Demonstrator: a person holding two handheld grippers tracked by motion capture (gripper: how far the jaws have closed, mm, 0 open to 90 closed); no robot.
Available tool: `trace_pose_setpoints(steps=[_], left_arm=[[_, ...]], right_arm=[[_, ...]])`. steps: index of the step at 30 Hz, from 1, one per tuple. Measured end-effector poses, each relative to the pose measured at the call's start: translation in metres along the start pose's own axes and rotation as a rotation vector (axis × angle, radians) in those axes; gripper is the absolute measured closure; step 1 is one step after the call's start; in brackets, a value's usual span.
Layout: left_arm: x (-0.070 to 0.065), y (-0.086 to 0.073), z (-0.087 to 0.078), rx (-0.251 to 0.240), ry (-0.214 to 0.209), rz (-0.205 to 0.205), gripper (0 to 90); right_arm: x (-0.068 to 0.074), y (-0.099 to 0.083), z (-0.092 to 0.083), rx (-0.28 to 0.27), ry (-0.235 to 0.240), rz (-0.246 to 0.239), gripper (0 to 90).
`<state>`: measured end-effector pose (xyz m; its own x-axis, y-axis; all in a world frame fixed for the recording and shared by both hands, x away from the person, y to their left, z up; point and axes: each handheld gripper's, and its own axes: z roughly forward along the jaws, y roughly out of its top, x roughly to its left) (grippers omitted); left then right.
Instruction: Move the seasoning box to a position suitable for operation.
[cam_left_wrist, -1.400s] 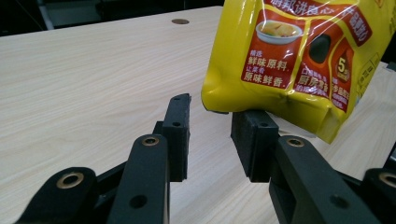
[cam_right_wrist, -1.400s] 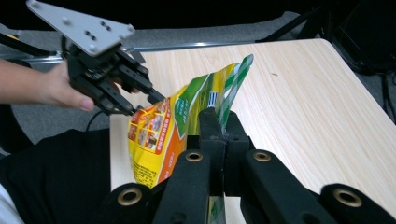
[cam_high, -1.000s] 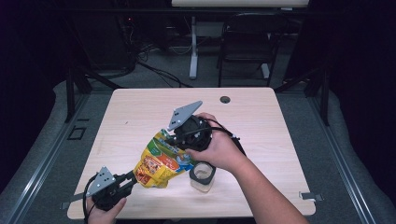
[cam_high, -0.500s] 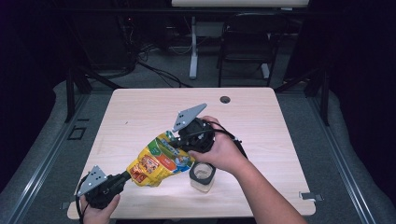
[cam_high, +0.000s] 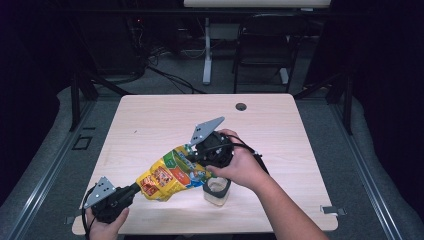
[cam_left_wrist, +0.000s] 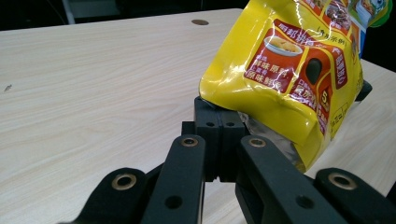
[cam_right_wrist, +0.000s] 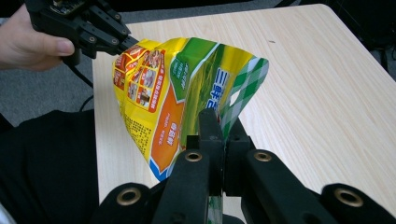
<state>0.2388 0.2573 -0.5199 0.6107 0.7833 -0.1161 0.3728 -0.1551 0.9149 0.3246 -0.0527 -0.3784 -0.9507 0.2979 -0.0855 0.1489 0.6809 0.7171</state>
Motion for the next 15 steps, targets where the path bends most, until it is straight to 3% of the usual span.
trace_pose_setpoints(steps=[9, 15], left_arm=[[0.0038, 0.0037, -0.0040, -0.013, 0.011, -0.014, 90.0], [0.0042, 0.0055, -0.0037, -0.014, 0.016, -0.024, 90.0]], right_arm=[[0.0018, 0.0001, 0.0051, 0.039, -0.010, 0.001, 89.6], [0.0025, -0.0013, 0.0069, 0.035, -0.025, 0.008, 89.7]])
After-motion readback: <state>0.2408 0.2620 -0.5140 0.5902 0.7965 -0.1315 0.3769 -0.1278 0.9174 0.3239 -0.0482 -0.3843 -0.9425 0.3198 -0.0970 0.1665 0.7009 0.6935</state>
